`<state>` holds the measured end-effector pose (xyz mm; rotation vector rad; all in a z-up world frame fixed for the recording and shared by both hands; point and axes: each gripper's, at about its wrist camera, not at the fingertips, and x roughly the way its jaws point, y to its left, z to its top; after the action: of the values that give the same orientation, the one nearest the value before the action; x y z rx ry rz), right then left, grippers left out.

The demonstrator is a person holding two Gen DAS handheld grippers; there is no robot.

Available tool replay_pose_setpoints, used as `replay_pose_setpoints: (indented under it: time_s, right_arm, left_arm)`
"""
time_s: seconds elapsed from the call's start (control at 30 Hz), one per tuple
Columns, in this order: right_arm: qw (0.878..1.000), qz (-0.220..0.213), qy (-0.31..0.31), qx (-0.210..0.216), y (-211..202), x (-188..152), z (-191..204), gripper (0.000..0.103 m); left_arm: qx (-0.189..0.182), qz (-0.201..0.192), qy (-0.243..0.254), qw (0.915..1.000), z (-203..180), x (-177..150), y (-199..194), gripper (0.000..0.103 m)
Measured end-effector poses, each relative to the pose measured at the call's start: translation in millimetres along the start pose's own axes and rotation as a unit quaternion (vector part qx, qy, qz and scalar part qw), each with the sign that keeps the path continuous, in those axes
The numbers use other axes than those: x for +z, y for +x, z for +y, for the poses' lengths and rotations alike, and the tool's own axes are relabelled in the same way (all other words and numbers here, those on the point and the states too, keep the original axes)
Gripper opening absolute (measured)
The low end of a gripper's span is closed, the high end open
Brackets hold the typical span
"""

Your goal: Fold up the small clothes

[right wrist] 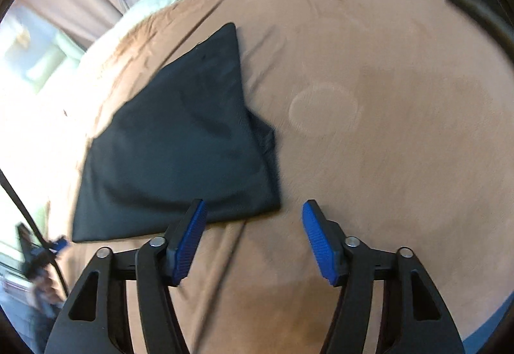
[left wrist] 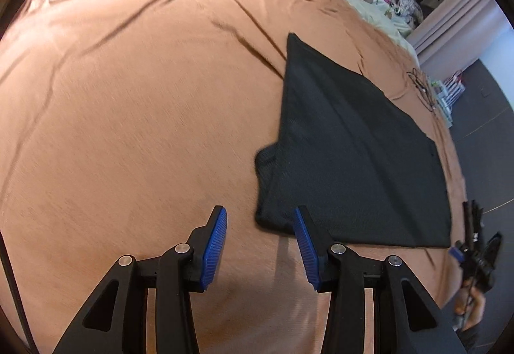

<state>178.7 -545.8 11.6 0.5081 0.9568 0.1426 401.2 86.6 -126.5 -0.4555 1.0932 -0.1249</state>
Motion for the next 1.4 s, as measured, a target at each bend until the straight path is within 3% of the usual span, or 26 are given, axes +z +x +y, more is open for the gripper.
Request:
replay_pose_setpoints:
  time_s: [0.13, 0.37, 0.7, 0.77, 0.83, 0.93, 1.17, 1.4]
  right_arm:
    - [0.998, 0.012, 0.04, 0.048, 6, -3, -14, 0.056]
    - [0.994, 0.004, 0.077, 0.077, 9, -3, -34, 0.054]
    - [0.984, -0.024, 0.129, 0.122, 27, -3, -52, 0.05]
    - [0.983, -0.027, 0.133, 0.124, 31, -3, -52, 0.04]
    - [0.983, -0.024, 0.137, 0.122, 36, -3, -53, 0.029]
    - [0.983, -0.022, 0.14, 0.119, 35, -3, -55, 0.006]
    - [0.986, -0.038, 0.112, 0.114, 10, -6, -31, 0.002]
    - [0.989, -0.025, 0.092, 0.116, -3, -23, -18, 0.002]
  left_arm:
    - [-0.029, 0.019, -0.017, 0.9992, -2, -4, 9, 0.046]
    - [-0.06, 0.028, -0.061, 0.9959, 8, 1, 22, 0.045]
    - [-0.091, 0.017, -0.088, 0.9917, 11, 10, 29, 0.045]
    - [-0.09, 0.018, -0.086, 0.9921, 11, 13, 30, 0.039]
    - [-0.074, 0.018, -0.078, 0.994, 10, 14, 30, 0.016]
    - [-0.07, 0.017, -0.074, 0.9946, 9, 14, 28, 0.008]
    - [-0.057, -0.012, -0.05, 0.997, 5, 20, 1, 0.006]
    - [-0.048, -0.023, -0.037, 0.9979, 9, 15, -30, 0.005]
